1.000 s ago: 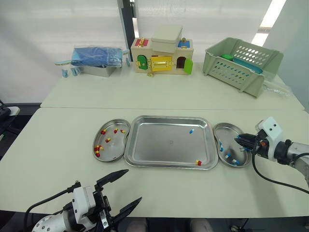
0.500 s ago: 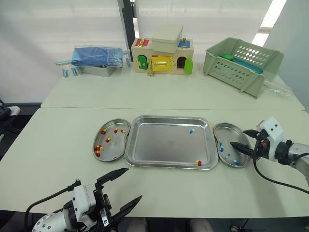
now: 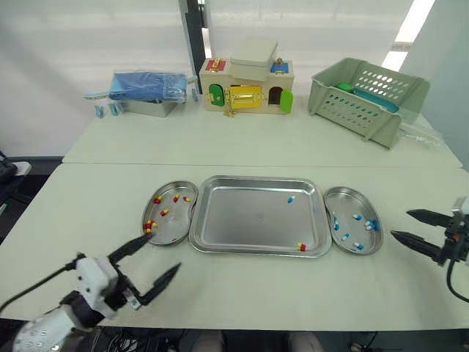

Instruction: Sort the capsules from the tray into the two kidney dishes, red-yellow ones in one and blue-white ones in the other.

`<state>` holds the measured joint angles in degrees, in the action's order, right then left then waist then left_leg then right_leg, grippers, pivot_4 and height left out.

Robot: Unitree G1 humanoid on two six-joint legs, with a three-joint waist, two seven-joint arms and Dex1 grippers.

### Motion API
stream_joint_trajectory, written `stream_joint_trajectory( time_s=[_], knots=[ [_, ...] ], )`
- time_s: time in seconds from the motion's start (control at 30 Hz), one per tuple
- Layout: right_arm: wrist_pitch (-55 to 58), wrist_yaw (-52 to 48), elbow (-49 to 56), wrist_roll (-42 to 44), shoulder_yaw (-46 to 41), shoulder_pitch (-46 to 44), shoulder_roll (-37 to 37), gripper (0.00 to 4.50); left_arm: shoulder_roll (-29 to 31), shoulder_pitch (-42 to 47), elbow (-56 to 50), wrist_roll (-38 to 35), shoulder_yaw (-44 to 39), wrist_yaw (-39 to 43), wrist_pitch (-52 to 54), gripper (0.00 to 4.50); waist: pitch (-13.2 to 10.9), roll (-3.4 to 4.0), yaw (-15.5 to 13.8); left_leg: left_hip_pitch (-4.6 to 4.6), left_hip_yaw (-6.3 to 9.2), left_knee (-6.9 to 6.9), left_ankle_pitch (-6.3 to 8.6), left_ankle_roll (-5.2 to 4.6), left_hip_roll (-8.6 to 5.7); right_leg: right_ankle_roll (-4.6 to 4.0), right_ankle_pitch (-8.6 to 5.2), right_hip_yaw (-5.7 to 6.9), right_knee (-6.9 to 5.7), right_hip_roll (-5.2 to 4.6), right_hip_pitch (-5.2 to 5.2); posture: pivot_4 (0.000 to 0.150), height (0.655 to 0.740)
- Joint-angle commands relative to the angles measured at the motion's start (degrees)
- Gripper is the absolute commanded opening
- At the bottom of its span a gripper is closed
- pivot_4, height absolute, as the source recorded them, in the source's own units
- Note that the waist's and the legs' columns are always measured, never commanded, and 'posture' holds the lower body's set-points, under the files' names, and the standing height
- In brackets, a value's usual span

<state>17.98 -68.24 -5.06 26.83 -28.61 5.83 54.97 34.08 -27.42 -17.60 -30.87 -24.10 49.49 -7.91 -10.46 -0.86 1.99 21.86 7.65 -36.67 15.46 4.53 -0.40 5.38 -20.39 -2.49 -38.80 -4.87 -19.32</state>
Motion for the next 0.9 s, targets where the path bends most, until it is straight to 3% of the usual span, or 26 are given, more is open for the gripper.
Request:
stream_joint_trajectory(
  time_s=[0.03, 0.23, 0.43, 0.9],
  knots=[
    [-6.00, -3.08, -4.42, -2.39, -1.33, 1.51, 1.73, 4.43, 3.11, -2.06, 1.82, -1.88, -9.54, -1.73, 4.02, 4.50, -0.02, -0.03, 0.02, 0.00, 0.00, 0.01, 0.00, 0.00, 0.01, 0.00, 0.00, 0.00, 0.01, 0.00, -0.01, 0.150, 0.7400],
    [-11.38, -3.73, -9.05, -3.69, -0.45, 0.86, 0.98, 4.43, 7.62, -1.15, 11.21, -1.01, -19.09, -2.25, 8.08, 4.50, -0.01, -0.01, 0.06, -0.03, -0.02, 0.02, 0.00, 0.00, 0.00, 0.00, 0.00, -0.01, -0.02, -0.01, 0.00, 0.150, 0.7400],
    [-13.35, -3.84, -10.18, -3.74, 0.81, 0.11, 0.91, 4.43, 12.80, 2.07, 20.18, 1.33, -21.24, -0.54, 10.22, 4.50, -0.02, -0.02, 0.04, -0.02, -0.01, 0.02, 0.00, 0.01, -0.01, 0.00, 0.00, 0.00, 0.01, -0.01, 0.01, 0.150, 0.7400],
    [-13.07, -3.94, -6.31, -1.88, -0.37, 3.68, -0.23, 4.43, 12.48, 4.73, 14.48, 1.83, -18.35, 0.31, 15.65, 4.50, -0.02, -0.01, 0.00, -0.02, -0.01, 0.03, 0.00, 0.01, 0.00, 0.00, 0.00, 0.00, 0.00, -0.03, 0.00, 0.150, 0.7400]
  ],
)
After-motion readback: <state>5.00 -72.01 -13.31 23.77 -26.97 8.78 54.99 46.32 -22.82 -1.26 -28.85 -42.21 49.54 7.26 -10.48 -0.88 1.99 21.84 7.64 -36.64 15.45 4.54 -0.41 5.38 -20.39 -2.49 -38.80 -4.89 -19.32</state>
